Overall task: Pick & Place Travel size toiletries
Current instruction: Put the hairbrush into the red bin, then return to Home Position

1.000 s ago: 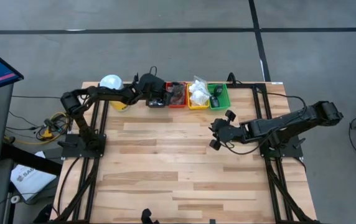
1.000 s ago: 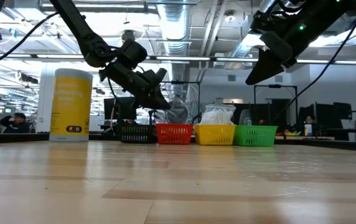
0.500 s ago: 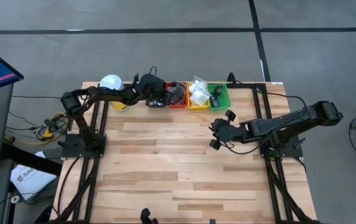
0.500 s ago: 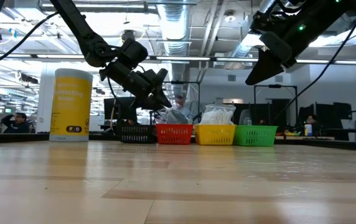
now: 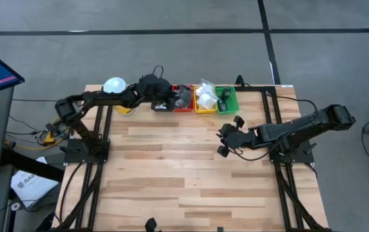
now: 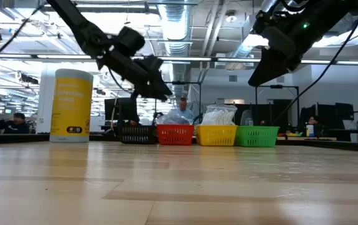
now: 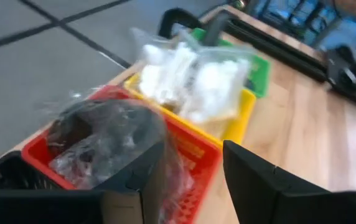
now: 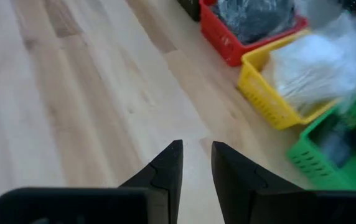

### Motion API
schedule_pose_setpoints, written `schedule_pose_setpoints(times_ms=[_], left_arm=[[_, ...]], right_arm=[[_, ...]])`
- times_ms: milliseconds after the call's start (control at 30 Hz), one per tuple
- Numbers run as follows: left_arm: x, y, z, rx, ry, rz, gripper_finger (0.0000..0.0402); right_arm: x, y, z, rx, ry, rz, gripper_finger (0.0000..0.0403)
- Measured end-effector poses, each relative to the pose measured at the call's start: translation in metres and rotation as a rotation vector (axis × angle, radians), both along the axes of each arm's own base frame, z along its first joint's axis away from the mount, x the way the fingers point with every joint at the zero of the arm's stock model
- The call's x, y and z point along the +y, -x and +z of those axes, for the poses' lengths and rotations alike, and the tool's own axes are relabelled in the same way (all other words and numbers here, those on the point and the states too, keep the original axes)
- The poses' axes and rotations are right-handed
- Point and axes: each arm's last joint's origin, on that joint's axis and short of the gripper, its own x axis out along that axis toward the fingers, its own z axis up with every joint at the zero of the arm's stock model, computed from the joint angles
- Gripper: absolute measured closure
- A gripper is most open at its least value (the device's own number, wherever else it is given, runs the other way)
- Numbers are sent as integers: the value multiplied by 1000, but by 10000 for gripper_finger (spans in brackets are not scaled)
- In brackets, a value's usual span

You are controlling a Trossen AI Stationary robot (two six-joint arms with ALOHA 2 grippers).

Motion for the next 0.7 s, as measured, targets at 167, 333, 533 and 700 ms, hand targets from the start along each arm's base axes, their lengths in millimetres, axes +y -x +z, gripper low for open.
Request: schedule_pose_setpoints(times_ms=[167, 333, 533, 700], left_arm=[[-30, 11, 18, 20, -110, -109, 257], [-64, 35, 22, 2, -161, -172, 258], [-96, 68, 17, -27, -180, -207, 261], [-116, 92, 16, -78, -206, -233, 259]], right_arm=[[1, 1, 0, -23, -43, -41, 327], [0, 3, -8, -30, -8, -32, 327], [-2, 10, -13, -136, 7, -3, 327], [-2, 20, -6, -246, 19, 64, 327]])
